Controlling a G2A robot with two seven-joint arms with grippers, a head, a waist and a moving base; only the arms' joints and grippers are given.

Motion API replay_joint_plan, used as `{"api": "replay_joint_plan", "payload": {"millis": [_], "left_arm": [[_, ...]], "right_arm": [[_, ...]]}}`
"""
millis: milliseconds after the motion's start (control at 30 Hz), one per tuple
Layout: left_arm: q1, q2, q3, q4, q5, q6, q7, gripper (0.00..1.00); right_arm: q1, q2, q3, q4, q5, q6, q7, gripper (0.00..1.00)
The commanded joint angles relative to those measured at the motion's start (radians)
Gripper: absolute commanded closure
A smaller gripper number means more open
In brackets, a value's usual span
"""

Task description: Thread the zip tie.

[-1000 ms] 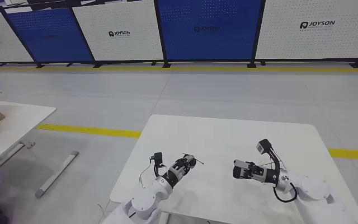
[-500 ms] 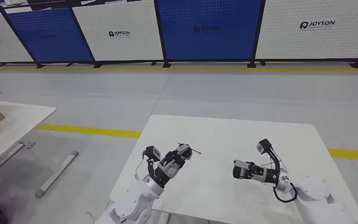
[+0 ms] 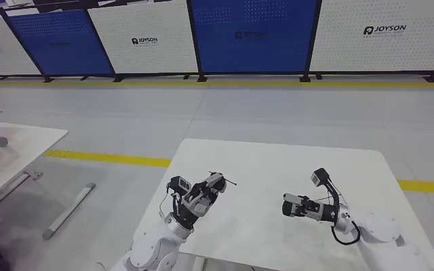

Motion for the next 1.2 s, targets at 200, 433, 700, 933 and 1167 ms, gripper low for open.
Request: {"api": "replay_joint_plan", "payload": {"millis": [200, 433, 700, 933, 1167], "left_arm": [[0.0, -0.006, -0.006, 0.007, -0.143, -0.103, -0.162, 1.0], [0.0, -0.006, -0.006, 0.007, -0.143, -0.103, -0.162, 1.0], [-0.038, -0.011, 0.011, 0.058, -0.057, -0.04, -0.081, 1.0], [-0.094, -0.015, 0.043, 0.135, 0.121, 0.067, 0.025, 1.0], [-0.141, -0.018, 0.095, 0.22, 0.338, 0.15, 0.098, 1.0]], "right_arm": [[0.0, 0.0, 0.0, 0.0, 0.0, 0.0, 0.0, 0.0], [0.0, 0.0, 0.0, 0.0, 0.0, 0.0, 0.0, 0.0], [0.0, 0.0, 0.0, 0.0, 0.0, 0.0, 0.0, 0.0], [0.0, 0.0, 0.0, 0.0, 0.0, 0.0, 0.0, 0.0], [0.0, 0.0, 0.0, 0.0, 0.0, 0.0, 0.0, 0.0]]}}
